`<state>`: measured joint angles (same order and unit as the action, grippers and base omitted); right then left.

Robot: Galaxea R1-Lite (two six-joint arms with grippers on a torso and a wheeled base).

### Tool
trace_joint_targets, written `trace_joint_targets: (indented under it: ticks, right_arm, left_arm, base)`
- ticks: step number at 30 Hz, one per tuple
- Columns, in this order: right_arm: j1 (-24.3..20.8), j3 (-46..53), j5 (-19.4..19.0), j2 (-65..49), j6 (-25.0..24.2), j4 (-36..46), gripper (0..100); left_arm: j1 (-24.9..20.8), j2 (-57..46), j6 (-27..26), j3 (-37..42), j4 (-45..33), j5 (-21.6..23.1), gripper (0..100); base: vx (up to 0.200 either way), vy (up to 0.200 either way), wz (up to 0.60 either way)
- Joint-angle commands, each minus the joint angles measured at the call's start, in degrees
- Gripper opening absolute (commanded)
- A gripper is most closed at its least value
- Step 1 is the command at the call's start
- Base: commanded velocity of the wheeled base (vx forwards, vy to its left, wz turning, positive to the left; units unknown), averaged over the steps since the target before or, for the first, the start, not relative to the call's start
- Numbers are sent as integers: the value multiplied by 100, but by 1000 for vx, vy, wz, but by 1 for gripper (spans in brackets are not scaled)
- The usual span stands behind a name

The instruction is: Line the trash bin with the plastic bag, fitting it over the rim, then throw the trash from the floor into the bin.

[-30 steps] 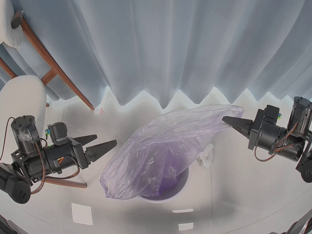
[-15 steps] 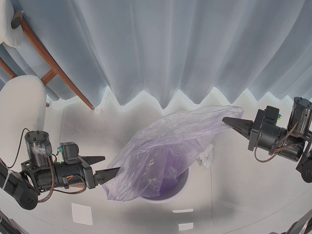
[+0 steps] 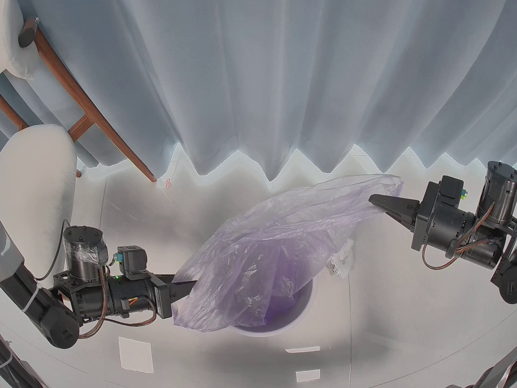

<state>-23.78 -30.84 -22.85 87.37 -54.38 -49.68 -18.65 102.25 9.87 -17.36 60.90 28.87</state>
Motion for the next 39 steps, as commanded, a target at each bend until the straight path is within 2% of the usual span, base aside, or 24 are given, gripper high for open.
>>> trace_joint_targets:
  ticks: [1,5,11,12,14,19,22,25,29,32,35,39]
  right_arm:
    - [-3,87,-9,34,77,-25,0]
    - [-12,87,-18,96,174,-25,0]
    - [-267,26,-18,386,191,-33,0]
    - [-496,17,-1,676,209,-60,0]
    - [-557,8,8,782,244,-68,0]
    - [-988,-71,26,1704,701,-77,0]
    - [-1269,-80,35,2117,710,-244,0]
    - [-1427,-62,35,2416,666,-684,0]
    - [-1445,-71,52,2750,666,-1009,0]
    - [-1392,-80,237,3146,675,-1202,0]
    - [-1190,-203,421,3330,675,-1396,0]
    - [-759,-449,421,3278,648,-1607,0]
  left_arm:
    - [-24,146,23,-31,-8,-83,0]
    - [37,286,58,-180,0,-92,0]
    - [116,181,375,-356,0,-171,0]
    - [55,172,392,-356,0,-329,0]
    - [37,181,392,-356,0,-382,0]
    - [-420,488,533,-365,0,-470,0]
    - [-789,814,929,-479,159,-531,0]
    - [-1044,1051,1447,-523,607,-786,0]
    - [-1167,1473,1711,-514,1205,-1138,0]
    - [-1141,2220,1693,-655,1899,-1718,0]
    - [-1097,2466,1693,-804,2066,-1867,0]
    - [-947,2413,1711,-857,2057,-1832,0]
  base:
    - [0,0,0]
    - [0,0,0]
    - [0,0,0]
    - [0,0,0]
    - [0,0,0]
    - [0,0,0]
    - [0,0,0]
    - [0,0,0]
    - [0,0,0]
    - [0,0,0]
    - [0,0,0]
    - [0,0,0]
